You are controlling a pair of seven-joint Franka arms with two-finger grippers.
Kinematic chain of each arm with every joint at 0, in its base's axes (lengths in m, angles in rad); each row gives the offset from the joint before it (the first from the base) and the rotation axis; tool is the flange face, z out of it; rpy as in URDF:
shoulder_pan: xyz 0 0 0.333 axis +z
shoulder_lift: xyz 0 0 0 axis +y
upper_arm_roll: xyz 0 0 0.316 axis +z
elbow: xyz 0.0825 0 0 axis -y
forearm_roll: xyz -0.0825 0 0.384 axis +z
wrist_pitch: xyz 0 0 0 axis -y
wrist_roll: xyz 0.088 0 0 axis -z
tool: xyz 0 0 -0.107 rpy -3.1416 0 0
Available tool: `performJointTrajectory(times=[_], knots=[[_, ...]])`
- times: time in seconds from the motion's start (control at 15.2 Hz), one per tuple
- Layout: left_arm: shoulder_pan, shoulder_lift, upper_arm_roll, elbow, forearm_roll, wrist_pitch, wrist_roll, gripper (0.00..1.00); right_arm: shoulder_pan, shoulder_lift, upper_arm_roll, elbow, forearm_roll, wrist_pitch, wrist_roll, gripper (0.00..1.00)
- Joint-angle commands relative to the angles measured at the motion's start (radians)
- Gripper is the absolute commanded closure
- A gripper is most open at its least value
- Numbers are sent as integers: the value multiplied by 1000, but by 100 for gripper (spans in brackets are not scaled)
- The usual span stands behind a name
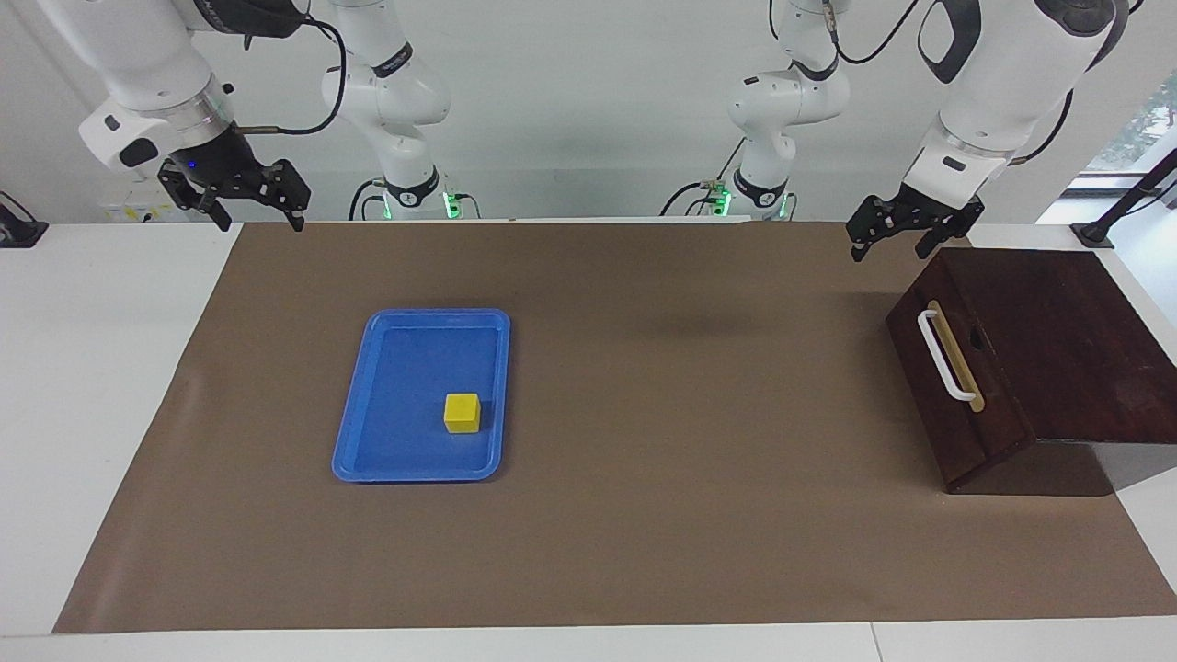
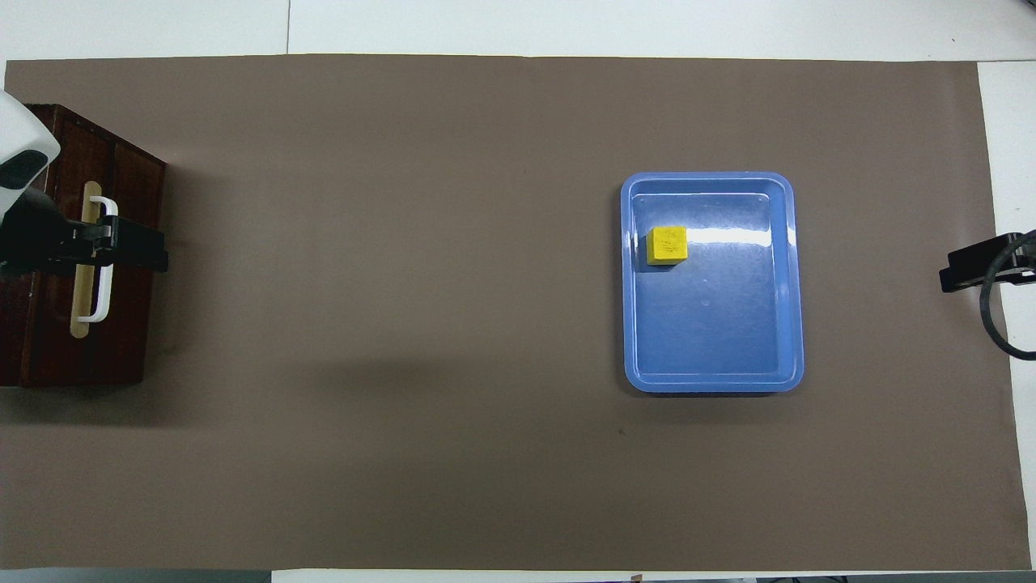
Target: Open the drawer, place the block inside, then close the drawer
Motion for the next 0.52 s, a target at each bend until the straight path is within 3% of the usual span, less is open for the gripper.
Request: performJointTrajectory(times=[0.0,0.46], knots=[[6,-17,0,-5,-10,-13,13,0,-11,-12,9,-8,-5,-5,-15,0],[8,-19,0,-8,-10,-18,13,0,-18,-13,9,-11,-5,-15,-18,0]])
